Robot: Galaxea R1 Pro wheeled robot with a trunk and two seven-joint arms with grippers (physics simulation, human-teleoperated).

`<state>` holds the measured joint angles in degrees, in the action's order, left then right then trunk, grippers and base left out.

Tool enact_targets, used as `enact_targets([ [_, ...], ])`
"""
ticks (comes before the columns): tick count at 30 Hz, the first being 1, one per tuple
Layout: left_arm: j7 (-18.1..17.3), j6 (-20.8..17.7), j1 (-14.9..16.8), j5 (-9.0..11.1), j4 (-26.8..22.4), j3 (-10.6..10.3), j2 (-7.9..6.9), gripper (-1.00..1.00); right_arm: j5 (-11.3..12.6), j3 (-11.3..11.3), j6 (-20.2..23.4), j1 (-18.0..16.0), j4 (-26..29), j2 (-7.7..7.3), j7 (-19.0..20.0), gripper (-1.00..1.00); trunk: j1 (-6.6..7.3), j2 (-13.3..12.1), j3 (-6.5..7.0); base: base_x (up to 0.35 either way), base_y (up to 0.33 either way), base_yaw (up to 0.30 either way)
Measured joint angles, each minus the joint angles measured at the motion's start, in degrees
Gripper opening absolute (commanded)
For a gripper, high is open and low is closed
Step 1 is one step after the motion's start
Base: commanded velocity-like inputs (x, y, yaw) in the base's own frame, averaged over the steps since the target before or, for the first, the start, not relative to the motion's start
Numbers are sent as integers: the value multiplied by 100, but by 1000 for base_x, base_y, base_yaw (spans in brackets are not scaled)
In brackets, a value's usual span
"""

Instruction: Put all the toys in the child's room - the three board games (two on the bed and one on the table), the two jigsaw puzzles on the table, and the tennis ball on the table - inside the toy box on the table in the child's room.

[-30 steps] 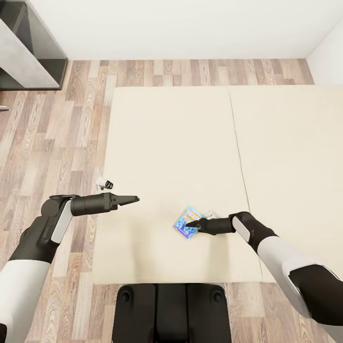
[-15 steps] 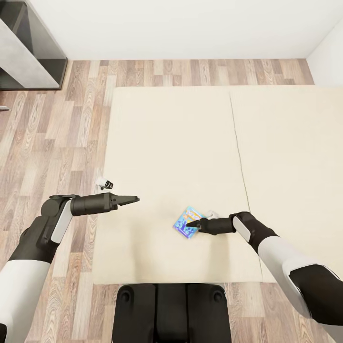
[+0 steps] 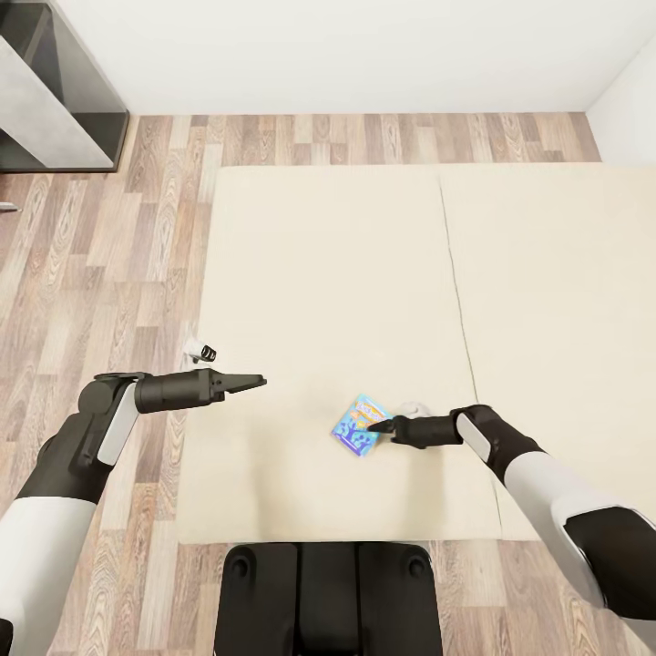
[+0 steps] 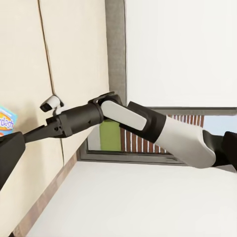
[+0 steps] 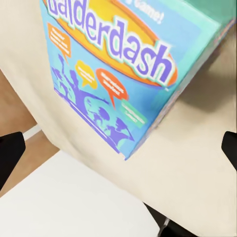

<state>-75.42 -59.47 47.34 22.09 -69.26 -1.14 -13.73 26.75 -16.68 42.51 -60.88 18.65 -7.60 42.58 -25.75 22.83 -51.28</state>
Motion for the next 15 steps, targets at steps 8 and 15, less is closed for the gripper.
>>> enact_targets([
  [8,0,0,0,-1,0,3,-1,100,2,7,13,-28,-3,-24,-73,100,0,0,0,0,0,0],
  [15,-1,0,0,-3,0,12,-2,100,5,68,15,-61,7,-27,-231,100,0,0,0,0,0,0],
])
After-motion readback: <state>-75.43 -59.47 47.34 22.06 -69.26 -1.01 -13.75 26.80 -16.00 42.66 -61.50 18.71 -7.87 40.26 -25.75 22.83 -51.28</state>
